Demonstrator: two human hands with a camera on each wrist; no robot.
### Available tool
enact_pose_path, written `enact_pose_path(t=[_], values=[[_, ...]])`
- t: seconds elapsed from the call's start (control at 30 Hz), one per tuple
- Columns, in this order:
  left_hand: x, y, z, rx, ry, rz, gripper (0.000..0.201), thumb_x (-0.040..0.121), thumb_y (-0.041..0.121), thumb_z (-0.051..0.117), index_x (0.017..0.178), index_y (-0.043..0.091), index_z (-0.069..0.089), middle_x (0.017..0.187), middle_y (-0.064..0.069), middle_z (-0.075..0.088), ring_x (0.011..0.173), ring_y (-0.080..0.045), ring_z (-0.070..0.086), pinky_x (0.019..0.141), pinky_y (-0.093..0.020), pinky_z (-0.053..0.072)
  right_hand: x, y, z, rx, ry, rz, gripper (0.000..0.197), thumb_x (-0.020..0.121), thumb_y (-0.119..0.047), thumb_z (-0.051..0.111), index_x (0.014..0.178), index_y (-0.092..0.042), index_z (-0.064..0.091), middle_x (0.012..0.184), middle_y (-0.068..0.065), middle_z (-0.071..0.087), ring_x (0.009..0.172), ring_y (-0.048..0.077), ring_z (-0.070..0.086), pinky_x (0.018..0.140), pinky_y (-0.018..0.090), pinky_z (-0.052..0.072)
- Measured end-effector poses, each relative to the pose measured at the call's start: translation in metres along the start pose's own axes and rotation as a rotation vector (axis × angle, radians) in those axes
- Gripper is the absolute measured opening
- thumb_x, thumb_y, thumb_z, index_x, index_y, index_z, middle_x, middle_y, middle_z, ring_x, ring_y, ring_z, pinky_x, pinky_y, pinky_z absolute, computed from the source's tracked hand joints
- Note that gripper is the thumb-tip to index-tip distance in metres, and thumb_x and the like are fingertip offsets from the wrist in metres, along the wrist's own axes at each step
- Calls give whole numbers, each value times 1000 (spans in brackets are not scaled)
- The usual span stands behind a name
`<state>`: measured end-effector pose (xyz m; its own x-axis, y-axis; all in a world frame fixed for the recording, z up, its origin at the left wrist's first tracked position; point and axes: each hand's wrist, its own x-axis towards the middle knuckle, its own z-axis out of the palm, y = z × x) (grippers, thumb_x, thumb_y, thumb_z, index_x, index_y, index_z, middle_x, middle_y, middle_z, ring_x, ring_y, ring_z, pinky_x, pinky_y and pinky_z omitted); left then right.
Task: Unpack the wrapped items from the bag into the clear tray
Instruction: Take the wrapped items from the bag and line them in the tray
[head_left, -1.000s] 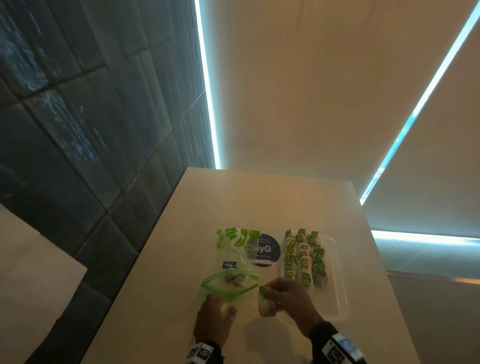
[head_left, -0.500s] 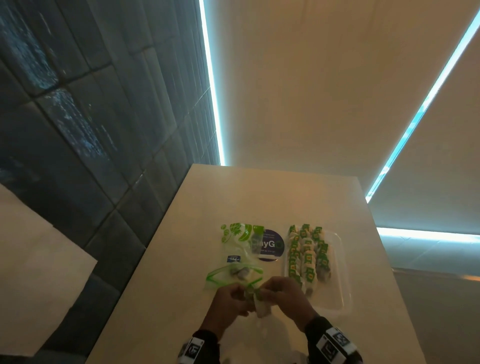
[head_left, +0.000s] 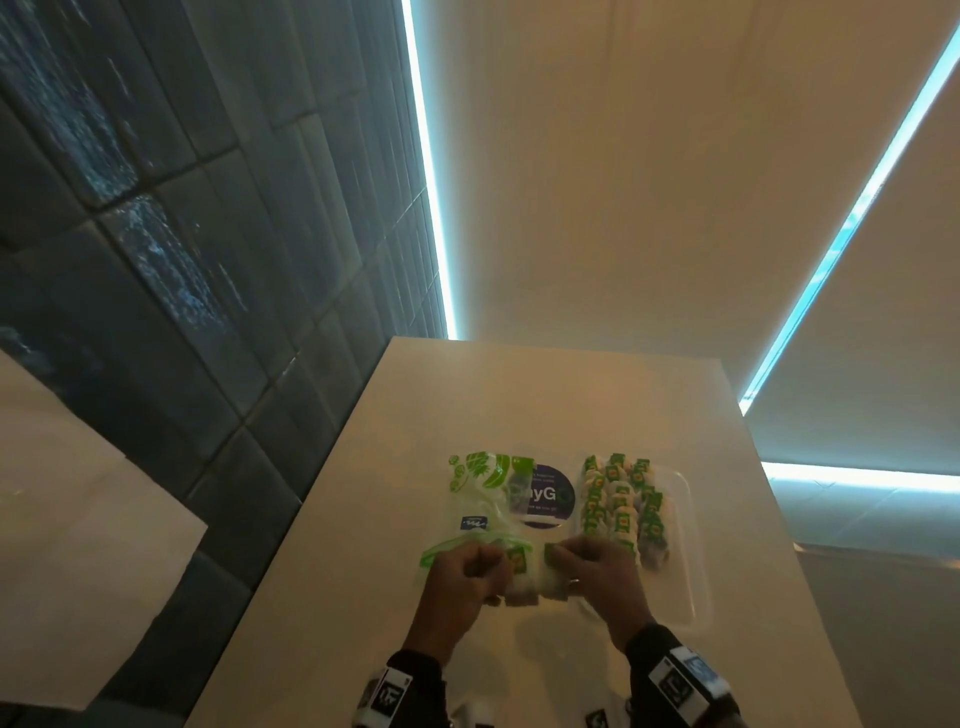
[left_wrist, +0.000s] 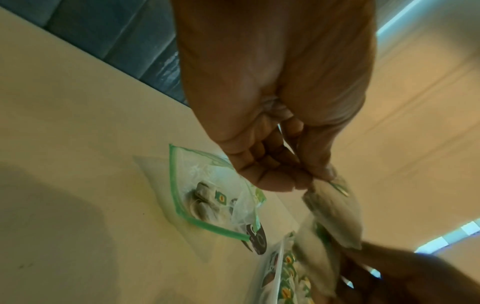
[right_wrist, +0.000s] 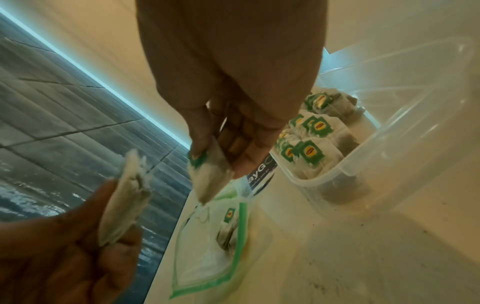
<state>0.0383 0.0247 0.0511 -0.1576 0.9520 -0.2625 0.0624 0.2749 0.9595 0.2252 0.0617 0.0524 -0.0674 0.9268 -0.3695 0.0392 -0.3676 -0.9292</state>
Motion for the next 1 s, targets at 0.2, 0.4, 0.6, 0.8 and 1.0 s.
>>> enact_pose_path(t=[0.2,0.4,0.6,0.8,1.0], values=[[8,-5,9,138,-22,9,17,83,11,72,99,17,73,88,-12,73,65,-12,66,54,-23,53,-10,-14,13,9,-188,-11,12,88,-4,65,92,7,70,93,27,70,84,35,70,70,43,61],[14,-10,7,232,57,50,10,79,24,78,88,19,77,77,8,73,71,-4,64,62,-16,48,-11,-12,14,24,-239,-4,19,91,-13,64,94,4,72,90,25,72,77,30,70,71,43,60],[6,-13,15,234,65,88,11,76,19,81,78,25,72,75,5,72,70,0,66,64,-18,53,-7,-3,16,-129,-144,-72,8,84,-6,71,89,-1,72,87,17,74,86,33,70,76,44,59],[8,-31,10,420,236,92,15,83,14,71,89,26,74,90,12,71,83,-3,64,77,-17,49,-2,3,7,-255,14,-67,4,83,-6,71,81,-5,75,79,6,73,72,13,66,63,15,52],[27,-57,1,878,18,49,63,83,1,46,143,23,43,147,-2,37,139,-19,31,114,-23,25,5,7,-12,-318,26,-33,5,82,-12,73,81,-11,77,82,4,73,84,17,67,77,26,52]])
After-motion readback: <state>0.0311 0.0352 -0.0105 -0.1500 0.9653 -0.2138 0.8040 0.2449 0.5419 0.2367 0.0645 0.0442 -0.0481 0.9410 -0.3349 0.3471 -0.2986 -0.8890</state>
